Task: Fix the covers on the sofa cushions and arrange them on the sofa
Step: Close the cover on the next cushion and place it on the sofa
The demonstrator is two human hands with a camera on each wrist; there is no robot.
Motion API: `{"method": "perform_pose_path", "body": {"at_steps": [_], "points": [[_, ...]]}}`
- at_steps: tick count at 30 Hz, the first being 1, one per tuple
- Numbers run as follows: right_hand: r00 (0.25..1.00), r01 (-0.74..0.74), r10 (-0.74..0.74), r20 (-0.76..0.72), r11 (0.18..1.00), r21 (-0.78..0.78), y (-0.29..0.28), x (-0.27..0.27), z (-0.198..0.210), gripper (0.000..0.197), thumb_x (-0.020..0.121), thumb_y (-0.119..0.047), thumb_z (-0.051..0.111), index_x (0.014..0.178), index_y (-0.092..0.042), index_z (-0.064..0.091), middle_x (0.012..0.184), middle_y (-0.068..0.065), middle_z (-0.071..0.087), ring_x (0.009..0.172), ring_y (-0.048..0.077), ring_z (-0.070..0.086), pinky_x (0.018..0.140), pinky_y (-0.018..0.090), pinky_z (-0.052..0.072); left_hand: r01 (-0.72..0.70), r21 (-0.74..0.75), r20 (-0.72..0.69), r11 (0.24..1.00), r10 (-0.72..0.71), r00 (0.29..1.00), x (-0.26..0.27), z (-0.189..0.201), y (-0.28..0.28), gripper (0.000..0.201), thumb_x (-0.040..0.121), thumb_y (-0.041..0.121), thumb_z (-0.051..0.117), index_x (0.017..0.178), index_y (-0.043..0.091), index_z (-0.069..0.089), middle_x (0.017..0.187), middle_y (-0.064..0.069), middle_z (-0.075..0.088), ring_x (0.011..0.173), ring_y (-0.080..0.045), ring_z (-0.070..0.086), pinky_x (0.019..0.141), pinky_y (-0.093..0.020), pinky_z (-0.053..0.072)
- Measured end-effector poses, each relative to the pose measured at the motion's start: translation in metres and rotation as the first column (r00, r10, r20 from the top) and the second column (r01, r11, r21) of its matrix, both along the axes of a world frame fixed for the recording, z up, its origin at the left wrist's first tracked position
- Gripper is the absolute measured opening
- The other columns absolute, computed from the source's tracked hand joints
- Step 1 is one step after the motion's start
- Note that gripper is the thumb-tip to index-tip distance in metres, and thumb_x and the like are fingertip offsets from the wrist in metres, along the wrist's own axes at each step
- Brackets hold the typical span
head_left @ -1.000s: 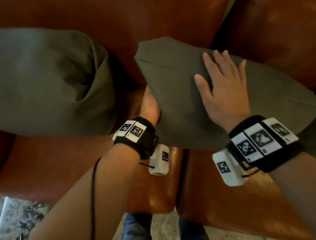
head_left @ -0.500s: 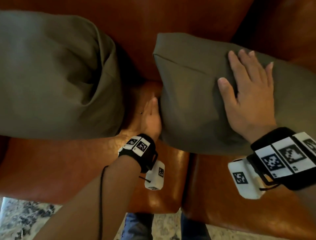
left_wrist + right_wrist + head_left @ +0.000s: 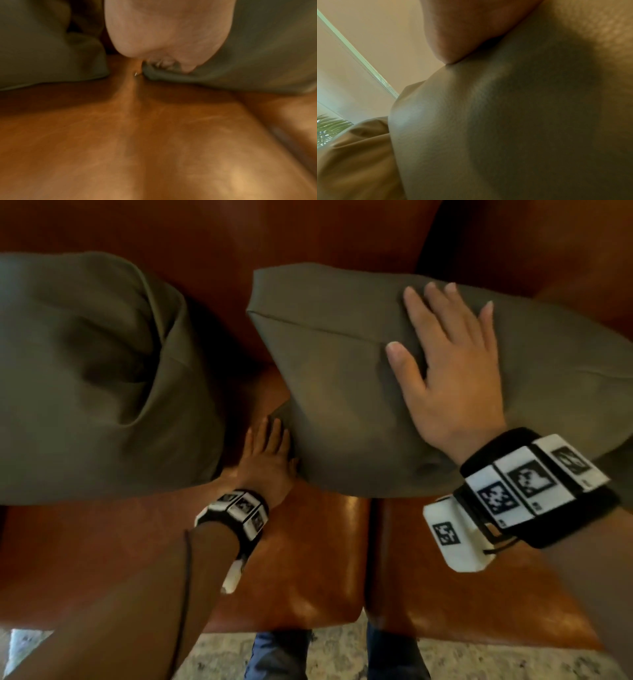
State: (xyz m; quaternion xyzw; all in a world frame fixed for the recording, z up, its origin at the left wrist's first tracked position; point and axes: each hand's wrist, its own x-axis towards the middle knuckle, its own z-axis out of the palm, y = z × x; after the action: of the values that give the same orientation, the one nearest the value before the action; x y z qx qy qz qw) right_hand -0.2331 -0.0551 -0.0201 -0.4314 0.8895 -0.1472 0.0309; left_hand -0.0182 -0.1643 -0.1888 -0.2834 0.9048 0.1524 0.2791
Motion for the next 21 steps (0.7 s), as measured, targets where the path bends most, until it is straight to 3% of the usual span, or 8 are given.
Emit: {"method": "perform_pose_path", "body": {"at_steps": [2, 3, 5, 7, 11, 15, 18, 21], "points": [[1.0, -0.009, 0.01, 0.013, 0.999, -0.03, 0.0, 0.0, 0.002, 0.061, 0.098, -0.053, 0.027, 0.15, -0.02, 0.034, 0.156, 0.006, 0.033, 0.148, 0.022, 0.019, 0.121, 0.046, 0.004, -0.017, 0.017, -0.042, 1.0, 0.018, 0.999, 0.004, 0.024, 0.012, 0.056, 0.096, 0.039, 0.027, 0.145, 0.018, 0.042, 0.156, -0.008, 0.031, 0.149, -0.03, 0.011, 0.12, -0.047, 0.0], [0.999, -0.019, 0.021, 0.041, 0.997, -0.069, 0.001, 0.0, 0.004, 0.062, 0.098, -0.053, 0.028, 0.15, -0.02, 0.034, 0.156, 0.005, 0.033, 0.148, 0.021, 0.019, 0.121, 0.045, 0.005, -0.036, 0.02, -0.104, 0.999, 0.038, 0.994, 0.006, 0.039, 0.02, 0.055, 0.09, 0.038, 0.025, 0.13, 0.019, 0.057, 0.142, -0.007, 0.049, 0.14, -0.03, 0.032, 0.116, -0.045, 0.017], [0.988, -0.024, 0.052, 0.147, 0.981, -0.192, 0.007, 0.0, 0.01, 0.062, 0.098, -0.052, 0.029, 0.15, -0.019, 0.033, 0.156, 0.005, 0.033, 0.148, 0.02, 0.019, 0.122, 0.043, 0.006, -0.051, 0.06, -0.267, 0.997, 0.065, 0.961, 0.007, 0.066, 0.039, 0.052, 0.082, 0.038, 0.026, 0.101, 0.017, 0.069, 0.111, -0.006, 0.066, 0.109, -0.029, 0.057, 0.092, -0.039, 0.038], [0.969, 0.012, 0.069, 0.238, 0.947, -0.321, 0.021, -0.001, 0.018, 0.06, 0.099, -0.047, 0.032, 0.15, -0.016, 0.032, 0.156, 0.005, 0.032, 0.148, 0.019, 0.018, 0.122, 0.043, 0.01, -0.007, 0.099, -0.421, 0.995, 0.049, 0.906, 0.002, 0.096, 0.064, 0.041, 0.087, 0.035, 0.035, 0.087, 0.015, 0.07, 0.094, -0.005, 0.069, 0.092, -0.027, 0.062, 0.077, -0.036, 0.043], [0.963, 0.123, 0.011, 0.27, 0.872, -0.474, 0.067, -0.006, 0.029, 0.052, 0.101, -0.034, 0.037, 0.146, -0.008, 0.037, 0.152, 0.011, 0.038, 0.146, 0.023, 0.024, 0.118, 0.049, 0.022, 0.079, 0.091, -0.653, 0.993, 0.0, 0.757, -0.035, 0.152, 0.109, 0.03, 0.093, 0.029, 0.048, 0.074, 0.013, 0.066, 0.074, -0.002, 0.064, 0.072, -0.022, 0.058, 0.067, -0.036, 0.045], [0.96, 0.277, -0.194, 0.201, 0.755, -0.594, 0.142, -0.03, 0.02, 0.046, 0.101, -0.023, 0.039, 0.138, 0.003, 0.044, 0.143, 0.021, 0.044, 0.14, 0.031, 0.035, 0.114, 0.046, 0.03, 0.19, 0.03, -0.812, 0.981, -0.087, 0.577, -0.108, 0.188, 0.144, 0.018, 0.091, 0.021, 0.055, 0.089, 0.008, 0.067, 0.087, -0.008, 0.063, 0.081, -0.029, 0.058, 0.073, -0.045, 0.046], [0.89, 0.45, -0.374, 0.26, 0.629, -0.634, 0.194, -0.043, -0.001, 0.042, 0.101, -0.017, 0.04, 0.136, 0.006, 0.044, 0.138, 0.024, 0.046, 0.134, 0.033, 0.042, 0.113, 0.042, 0.033, 0.18, -0.085, -0.775, 0.98, -0.178, 0.606, -0.168, 0.198, 0.156, 0.032, 0.088, 0.031, 0.056, 0.112, 0.012, 0.065, 0.114, -0.008, 0.061, 0.1, -0.029, 0.055, 0.079, -0.039, 0.042], [0.742, 0.669, -0.474, 0.474, 0.476, -0.571, 0.227, -0.049, -0.033, 0.043, 0.102, -0.024, 0.038, 0.138, -0.001, 0.045, 0.138, 0.013, 0.049, 0.13, 0.019, 0.047, 0.11, 0.039, 0.037, 0.193, -0.147, -0.647, 0.97, -0.241, 0.723, -0.221, 0.195, 0.159, 0.049, 0.092, 0.042, 0.048, 0.134, 0.018, 0.054, 0.139, -0.008, 0.05, 0.125, -0.029, 0.047, 0.102, -0.042, 0.034]]}}
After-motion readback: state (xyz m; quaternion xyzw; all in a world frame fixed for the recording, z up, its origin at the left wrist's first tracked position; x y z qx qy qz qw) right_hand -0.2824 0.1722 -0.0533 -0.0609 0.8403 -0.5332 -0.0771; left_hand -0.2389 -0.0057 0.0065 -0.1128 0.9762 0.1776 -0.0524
